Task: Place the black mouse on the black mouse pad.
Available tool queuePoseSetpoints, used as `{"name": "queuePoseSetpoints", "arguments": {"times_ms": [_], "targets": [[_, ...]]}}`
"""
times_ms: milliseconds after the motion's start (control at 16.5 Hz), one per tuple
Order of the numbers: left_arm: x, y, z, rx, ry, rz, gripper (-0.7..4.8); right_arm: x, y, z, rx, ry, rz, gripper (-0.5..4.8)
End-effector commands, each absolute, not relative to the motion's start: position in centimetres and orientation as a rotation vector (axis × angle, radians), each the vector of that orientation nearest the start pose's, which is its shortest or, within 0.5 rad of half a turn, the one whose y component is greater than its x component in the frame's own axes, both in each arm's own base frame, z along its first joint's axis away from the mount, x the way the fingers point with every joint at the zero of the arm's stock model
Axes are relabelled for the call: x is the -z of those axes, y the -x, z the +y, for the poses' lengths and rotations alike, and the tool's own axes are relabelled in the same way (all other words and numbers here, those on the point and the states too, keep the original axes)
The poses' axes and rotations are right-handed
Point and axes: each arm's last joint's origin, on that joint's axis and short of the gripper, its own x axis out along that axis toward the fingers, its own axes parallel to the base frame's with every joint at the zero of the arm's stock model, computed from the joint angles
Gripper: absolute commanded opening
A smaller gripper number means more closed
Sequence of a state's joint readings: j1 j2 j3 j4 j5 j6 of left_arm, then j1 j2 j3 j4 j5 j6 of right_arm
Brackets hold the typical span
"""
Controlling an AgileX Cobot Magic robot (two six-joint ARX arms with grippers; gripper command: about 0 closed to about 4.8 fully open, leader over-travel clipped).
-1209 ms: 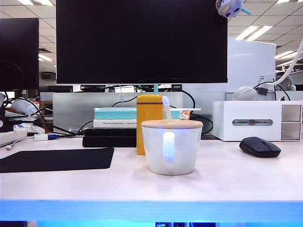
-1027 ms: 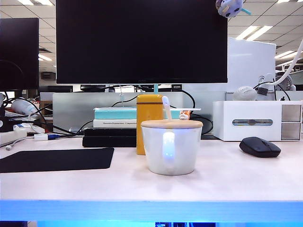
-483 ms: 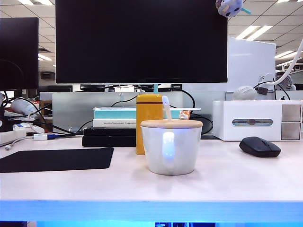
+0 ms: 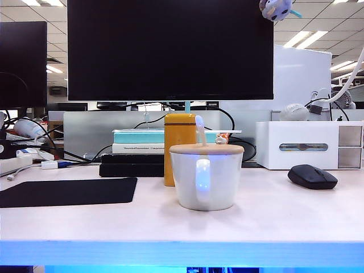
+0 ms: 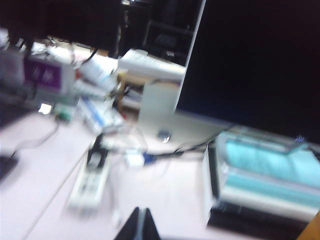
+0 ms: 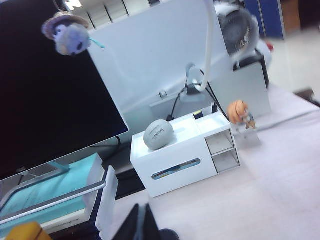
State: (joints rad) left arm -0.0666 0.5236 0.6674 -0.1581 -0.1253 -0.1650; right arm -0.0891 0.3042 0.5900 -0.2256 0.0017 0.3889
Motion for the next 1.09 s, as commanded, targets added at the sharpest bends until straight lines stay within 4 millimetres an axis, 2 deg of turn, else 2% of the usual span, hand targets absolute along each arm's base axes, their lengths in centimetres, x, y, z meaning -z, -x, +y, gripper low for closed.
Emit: {"name": "queuePoseSetpoints", "arguments": {"times_ms": [60, 181, 242, 423, 544, 665, 846, 1088], "targets": [[-38.4, -15.1, -1.2, 0.131, 0.078, 0.068, -0.05, -36.0, -11.1, -0.9, 0.034, -0.374, -0.052, -0.05], [-42.4, -17.1, -2.0, 0.386, 0.074, 0.161, -0.05, -39.2, -14.4, -0.8, -0.076, -0.309, 0.025, -0.05], [-44.2, -17.9, -2.4, 0.508, 0.095, 0.228, -0.05, -40.6, -16.8, -0.9, -0.118, -0.315, 0.091, -0.05], [-46.1, -18.1, -2.7, 0.594, 0.105, 0.316, -0.05, -41.7, -21.5, -1.0, -0.137, -0.337, 0.275, -0.05], [-47.1, -17.1, -2.6, 0.596, 0.073, 0.282, -0.05, -40.2, -25.0, -1.0, -0.121, -0.309, 0.464, -0.05], [-47.6, -16.8, -2.6, 0.598, 0.06, 0.237, -0.04, -38.2, -27.4, -0.4, -0.137, -0.267, 0.596, -0.05], [-47.6, -16.8, -2.6, 0.599, 0.057, 0.229, -0.05, -35.0, -30.1, 1.0, -0.166, -0.248, 0.738, -0.05], [-47.7, -16.8, -2.6, 0.599, 0.047, 0.215, -0.04, -31.7, -32.6, 3.4, -0.153, -0.193, 0.841, -0.05]]}}
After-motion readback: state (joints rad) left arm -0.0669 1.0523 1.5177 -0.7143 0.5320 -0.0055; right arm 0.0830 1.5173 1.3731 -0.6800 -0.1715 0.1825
